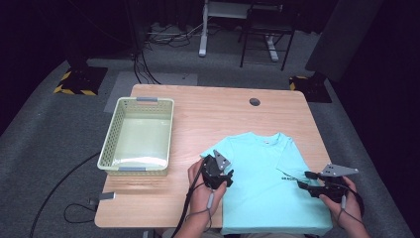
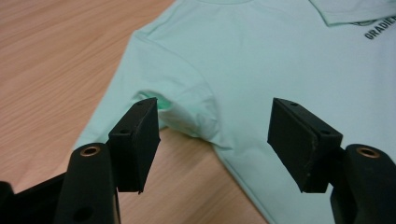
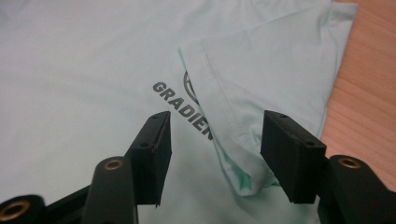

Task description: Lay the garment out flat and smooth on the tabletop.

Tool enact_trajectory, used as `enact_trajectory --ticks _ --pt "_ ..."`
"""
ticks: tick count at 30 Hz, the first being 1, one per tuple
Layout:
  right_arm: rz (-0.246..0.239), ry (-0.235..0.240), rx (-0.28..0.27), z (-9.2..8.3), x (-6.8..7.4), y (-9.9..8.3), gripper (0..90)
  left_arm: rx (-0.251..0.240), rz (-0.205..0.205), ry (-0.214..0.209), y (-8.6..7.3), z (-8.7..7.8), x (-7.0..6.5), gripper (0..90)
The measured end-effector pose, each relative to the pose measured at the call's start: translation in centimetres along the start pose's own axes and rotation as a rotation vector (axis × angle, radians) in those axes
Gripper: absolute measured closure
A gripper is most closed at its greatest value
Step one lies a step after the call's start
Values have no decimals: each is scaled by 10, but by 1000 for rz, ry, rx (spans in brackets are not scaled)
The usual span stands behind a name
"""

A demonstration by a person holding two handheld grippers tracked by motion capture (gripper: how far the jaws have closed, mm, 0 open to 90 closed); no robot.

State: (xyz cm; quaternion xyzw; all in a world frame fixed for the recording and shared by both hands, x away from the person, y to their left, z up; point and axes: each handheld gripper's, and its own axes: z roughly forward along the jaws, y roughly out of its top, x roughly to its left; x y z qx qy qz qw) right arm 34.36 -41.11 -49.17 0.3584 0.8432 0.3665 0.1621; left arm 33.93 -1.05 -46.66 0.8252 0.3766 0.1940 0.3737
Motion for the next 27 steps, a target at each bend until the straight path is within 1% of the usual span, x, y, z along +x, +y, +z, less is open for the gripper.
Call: enact_trajectory --ticks 2,3,4,6,7,10,12,14,15,16,17,19,22,24,27 --pt "-6 -7 -6 -3 0 4 437 13 21 -6 -3 4 -6 339" --pt "-8 -8 -8 -4 0 6 436 23 25 -8 -4 6 -8 340" --pt "-9 -8 -7 -5 1 8 436 45 37 -18 -6 10 -11 338" --pt "-23 -5 -2 -6 2 14 435 69 53 -27 -8 15 -15 338" --pt "-31 -6 -2 -8 3 17 435 72 59 -26 -9 15 -15 338" --pt "-41 -8 -8 -13 4 27 435 71 62 -26 -12 18 -17 339" --pt "-36 -1 -14 -15 4 33 435 84 56 -32 -16 21 -16 345" --pt "-32 2 -10 -15 4 38 435 129 55 -41 -21 24 -14 356" --pt "-33 2 -5 -15 4 41 435 123 42 -51 -24 25 -12 362" --pt "-38 3 -3 -14 4 43 434 118 17 -63 -26 24 -10 365" --pt "-46 5 3 -13 4 46 433 110 0 -73 -29 24 -8 363" --pt "-56 -1 -4 -11 4 49 430 100 1 -66 -32 21 -4 360" --pt "-53 5 -19 -8 3 53 430 67 -10 -64 -38 19 -2 361" --pt "-58 8 -13 -5 4 57 430 42 -16 -58 -42 18 -1 361" --pt "-73 9 -3 -2 6 64 430 40 -24 -41 -45 14 1 361"
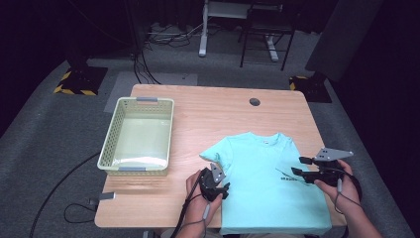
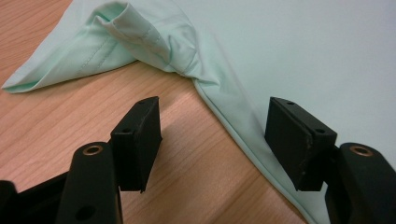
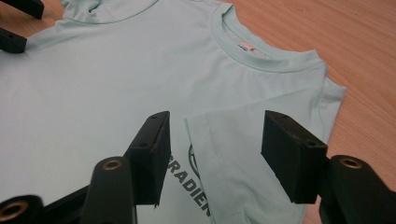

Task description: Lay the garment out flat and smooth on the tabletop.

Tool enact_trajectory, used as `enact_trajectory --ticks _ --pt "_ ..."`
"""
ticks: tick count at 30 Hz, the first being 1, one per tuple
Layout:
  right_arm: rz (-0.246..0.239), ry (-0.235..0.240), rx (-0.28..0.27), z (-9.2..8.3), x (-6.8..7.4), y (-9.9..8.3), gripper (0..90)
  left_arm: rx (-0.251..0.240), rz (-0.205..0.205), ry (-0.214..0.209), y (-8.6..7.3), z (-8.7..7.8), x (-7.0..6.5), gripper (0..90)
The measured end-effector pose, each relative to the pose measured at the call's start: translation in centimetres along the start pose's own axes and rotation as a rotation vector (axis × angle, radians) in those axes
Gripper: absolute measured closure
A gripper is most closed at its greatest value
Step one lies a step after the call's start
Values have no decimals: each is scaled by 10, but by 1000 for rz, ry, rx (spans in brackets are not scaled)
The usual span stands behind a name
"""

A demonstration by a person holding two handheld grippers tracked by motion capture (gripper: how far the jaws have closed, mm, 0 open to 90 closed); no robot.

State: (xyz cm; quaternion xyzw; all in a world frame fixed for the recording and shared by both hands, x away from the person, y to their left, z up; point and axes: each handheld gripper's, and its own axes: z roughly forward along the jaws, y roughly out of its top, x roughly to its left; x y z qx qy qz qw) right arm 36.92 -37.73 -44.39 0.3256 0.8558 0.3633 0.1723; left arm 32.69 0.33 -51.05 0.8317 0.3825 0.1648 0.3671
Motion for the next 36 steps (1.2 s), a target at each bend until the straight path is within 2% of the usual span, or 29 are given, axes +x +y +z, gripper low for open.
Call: enact_trajectory --ticks 2,5,13,18,29,31,34,36 --pt "-5 -9 9 2 1 4 430 -1 -7 5 -2 -1 2 361" --pt "13 -31 40 7 1 9 431 0 -14 11 -4 -4 4 361" --pt "-23 -11 55 20 10 22 429 -2 -27 22 -11 -12 11 361" --pt "-34 3 76 32 14 24 428 -1 -31 33 -15 -16 13 361" --pt "-65 38 170 65 26 23 443 0 -24 30 -16 -17 13 360" --pt "-65 36 183 71 27 22 460 -1 -24 30 -16 -17 13 360" --pt "-46 32 231 77 26 20 546 -1 -22 31 -16 -17 13 360" --pt "-11 48 216 78 24 18 621 0 -23 30 -16 -17 13 360"
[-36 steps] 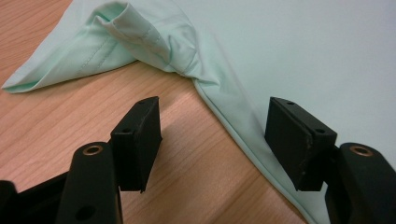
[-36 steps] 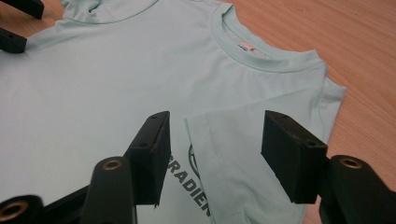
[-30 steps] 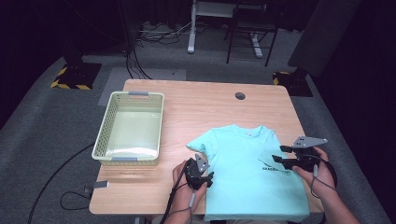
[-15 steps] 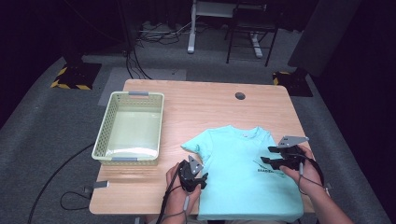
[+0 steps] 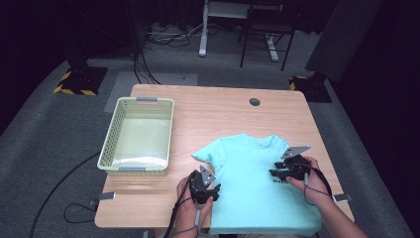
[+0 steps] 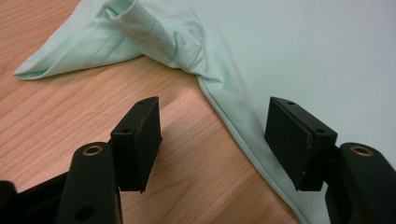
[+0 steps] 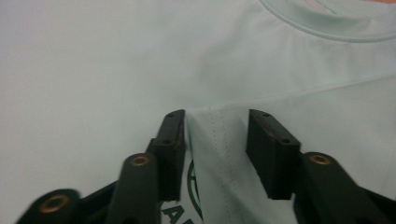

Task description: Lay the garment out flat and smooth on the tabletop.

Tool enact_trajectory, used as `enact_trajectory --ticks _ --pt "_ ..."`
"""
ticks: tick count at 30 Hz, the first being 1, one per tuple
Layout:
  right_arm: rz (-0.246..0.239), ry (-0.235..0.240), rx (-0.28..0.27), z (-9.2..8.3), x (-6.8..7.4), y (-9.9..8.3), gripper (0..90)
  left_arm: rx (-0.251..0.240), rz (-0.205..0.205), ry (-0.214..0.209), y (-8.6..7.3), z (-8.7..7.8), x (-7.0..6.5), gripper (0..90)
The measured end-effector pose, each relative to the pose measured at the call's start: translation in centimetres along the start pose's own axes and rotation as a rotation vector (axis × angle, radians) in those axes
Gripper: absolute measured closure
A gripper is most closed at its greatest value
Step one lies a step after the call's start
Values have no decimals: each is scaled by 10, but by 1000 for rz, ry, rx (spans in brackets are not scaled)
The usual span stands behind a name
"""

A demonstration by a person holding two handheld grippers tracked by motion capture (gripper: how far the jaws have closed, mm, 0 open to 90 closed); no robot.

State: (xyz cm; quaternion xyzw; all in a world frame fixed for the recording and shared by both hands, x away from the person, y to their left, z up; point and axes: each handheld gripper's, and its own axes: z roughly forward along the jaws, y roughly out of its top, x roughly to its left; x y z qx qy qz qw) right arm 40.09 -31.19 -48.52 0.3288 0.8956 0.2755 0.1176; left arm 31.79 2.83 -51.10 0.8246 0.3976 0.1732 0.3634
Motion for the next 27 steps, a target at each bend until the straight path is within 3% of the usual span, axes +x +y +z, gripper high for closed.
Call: enact_trajectory --ticks 4,8,27 --pt "6 -5 1 -2 -1 -1 789 0 -2 -1 0 0 0 361" --pt "31 5 -20 -5 -1 -1 874 -1 -2 -1 0 0 0 360" --pt "76 -49 -141 -52 -20 2 885 0 -2 -1 0 0 0 360"
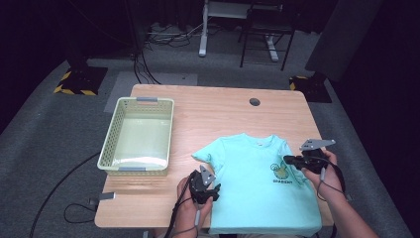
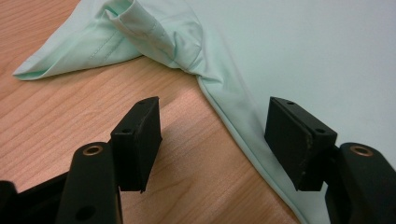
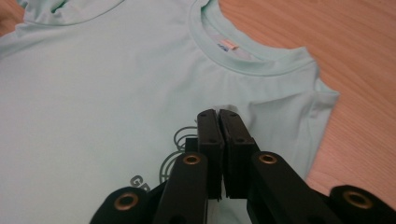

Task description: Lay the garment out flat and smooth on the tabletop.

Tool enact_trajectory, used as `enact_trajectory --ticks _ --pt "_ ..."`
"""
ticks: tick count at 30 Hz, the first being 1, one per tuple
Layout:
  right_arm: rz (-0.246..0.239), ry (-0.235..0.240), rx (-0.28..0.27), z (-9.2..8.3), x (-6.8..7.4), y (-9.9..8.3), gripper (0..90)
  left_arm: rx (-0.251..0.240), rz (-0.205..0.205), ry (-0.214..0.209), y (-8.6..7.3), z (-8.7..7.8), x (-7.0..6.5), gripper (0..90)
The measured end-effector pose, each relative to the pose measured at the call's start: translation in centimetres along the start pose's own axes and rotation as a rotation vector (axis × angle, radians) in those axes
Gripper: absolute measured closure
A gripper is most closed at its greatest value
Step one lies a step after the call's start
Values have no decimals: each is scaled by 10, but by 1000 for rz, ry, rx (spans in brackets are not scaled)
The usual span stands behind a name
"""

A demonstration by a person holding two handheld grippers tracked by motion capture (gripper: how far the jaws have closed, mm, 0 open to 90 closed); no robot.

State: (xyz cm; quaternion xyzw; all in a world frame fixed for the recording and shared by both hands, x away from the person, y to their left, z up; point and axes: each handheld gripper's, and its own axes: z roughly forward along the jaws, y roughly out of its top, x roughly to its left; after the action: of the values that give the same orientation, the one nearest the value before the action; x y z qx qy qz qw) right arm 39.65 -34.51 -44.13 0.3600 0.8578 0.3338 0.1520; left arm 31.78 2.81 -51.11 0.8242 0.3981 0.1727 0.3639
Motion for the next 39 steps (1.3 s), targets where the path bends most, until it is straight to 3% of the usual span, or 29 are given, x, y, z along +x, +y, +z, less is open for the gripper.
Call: enact_trajectory --ticks 12,25,27,29,30,34,39 --pt "52 -65 -38 -28 -26 -4 883 1 3 1 0 0 0 361" --pt "165 -143 -51 -45 -63 -34 869 1 3 1 0 0 0 361" --pt "190 -181 -53 -48 -70 -41 792 0 3 1 0 0 0 361" --pt "227 -259 -61 -51 -77 -50 602 0 3 1 0 0 0 361" --pt "240 -302 -62 -54 -80 -55 568 0 3 1 0 0 0 361" --pt "254 -320 -60 -57 -79 -64 502 1 0 1 0 0 0 360" --pt "219 -272 -73 -58 -64 -65 453 2 -2 5 1 1 -1 341"
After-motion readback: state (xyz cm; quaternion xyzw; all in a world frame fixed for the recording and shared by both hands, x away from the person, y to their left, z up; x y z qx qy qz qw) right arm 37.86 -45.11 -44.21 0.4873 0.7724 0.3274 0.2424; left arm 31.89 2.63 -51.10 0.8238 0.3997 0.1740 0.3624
